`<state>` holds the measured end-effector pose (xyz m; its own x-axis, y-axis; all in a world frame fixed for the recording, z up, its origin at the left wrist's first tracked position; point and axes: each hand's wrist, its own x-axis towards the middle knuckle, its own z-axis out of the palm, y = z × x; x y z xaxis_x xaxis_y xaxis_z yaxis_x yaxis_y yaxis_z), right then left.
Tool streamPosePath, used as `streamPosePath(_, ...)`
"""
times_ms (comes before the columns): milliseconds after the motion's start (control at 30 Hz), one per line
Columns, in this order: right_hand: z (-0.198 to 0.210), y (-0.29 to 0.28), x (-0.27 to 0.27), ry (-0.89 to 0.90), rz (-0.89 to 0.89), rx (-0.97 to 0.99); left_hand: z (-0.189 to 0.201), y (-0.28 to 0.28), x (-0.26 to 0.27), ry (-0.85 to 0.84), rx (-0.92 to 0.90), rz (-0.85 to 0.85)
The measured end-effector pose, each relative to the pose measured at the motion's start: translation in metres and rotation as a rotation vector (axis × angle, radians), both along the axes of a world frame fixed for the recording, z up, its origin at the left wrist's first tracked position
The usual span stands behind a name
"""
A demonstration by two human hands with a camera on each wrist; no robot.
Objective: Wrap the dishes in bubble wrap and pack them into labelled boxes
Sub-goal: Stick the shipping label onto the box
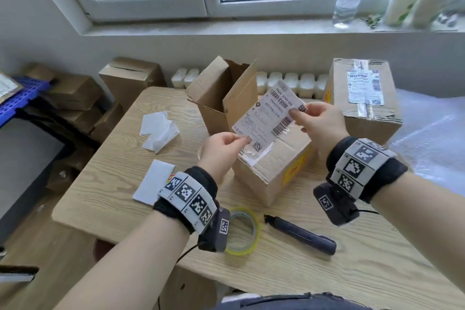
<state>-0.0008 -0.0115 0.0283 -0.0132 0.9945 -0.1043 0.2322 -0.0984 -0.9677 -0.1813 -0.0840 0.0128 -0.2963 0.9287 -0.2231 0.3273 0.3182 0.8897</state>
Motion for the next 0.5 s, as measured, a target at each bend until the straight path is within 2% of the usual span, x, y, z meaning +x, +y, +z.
streamPosePath(267, -0.019, 0.036, 0.01, -0.228, 0.027, -0.004, -0.014, 0.033, 0.014, 0.178, -0.206, 0.102)
streamPosePath(500, -0.038, 0.051, 0.015, -0.506, 0.05, -0.001, -0.024, 0.05, 0.02, 0.525, -0.287, 0.087)
